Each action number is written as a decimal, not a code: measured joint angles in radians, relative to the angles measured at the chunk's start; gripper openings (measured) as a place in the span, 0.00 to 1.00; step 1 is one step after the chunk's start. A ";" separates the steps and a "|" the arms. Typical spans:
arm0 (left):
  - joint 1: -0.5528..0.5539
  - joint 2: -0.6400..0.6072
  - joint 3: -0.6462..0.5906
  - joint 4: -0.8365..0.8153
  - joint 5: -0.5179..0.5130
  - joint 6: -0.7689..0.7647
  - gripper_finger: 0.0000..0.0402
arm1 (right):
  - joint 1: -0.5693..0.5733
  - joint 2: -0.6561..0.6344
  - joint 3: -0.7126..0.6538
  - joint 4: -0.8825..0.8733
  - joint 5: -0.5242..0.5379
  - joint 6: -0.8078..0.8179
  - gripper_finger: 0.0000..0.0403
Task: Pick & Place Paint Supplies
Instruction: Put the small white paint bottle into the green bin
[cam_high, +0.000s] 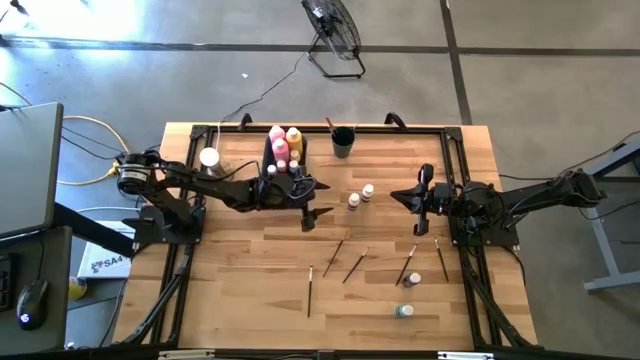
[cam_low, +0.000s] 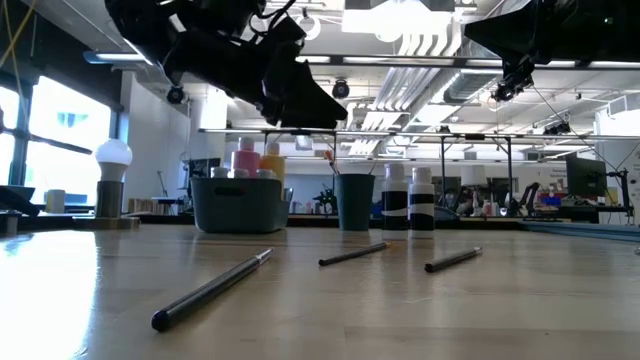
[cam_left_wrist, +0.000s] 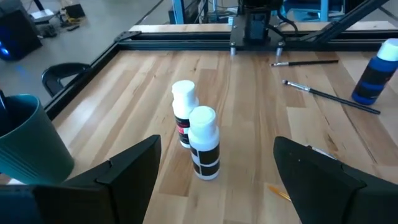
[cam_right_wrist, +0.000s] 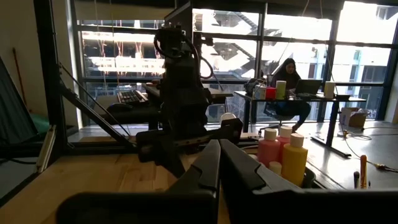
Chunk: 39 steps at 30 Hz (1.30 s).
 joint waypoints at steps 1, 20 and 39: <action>0.000 0.000 0.000 0.000 0.000 -0.002 0.76 | 0.000 0.000 0.000 0.000 0.000 0.000 0.00; 0.042 0.239 0.091 0.186 0.068 0.012 0.76 | 0.000 0.000 0.000 0.014 0.000 -0.012 0.00; 0.101 0.331 0.183 0.157 0.115 -0.050 0.76 | 0.000 0.000 0.000 0.015 0.000 -0.015 0.00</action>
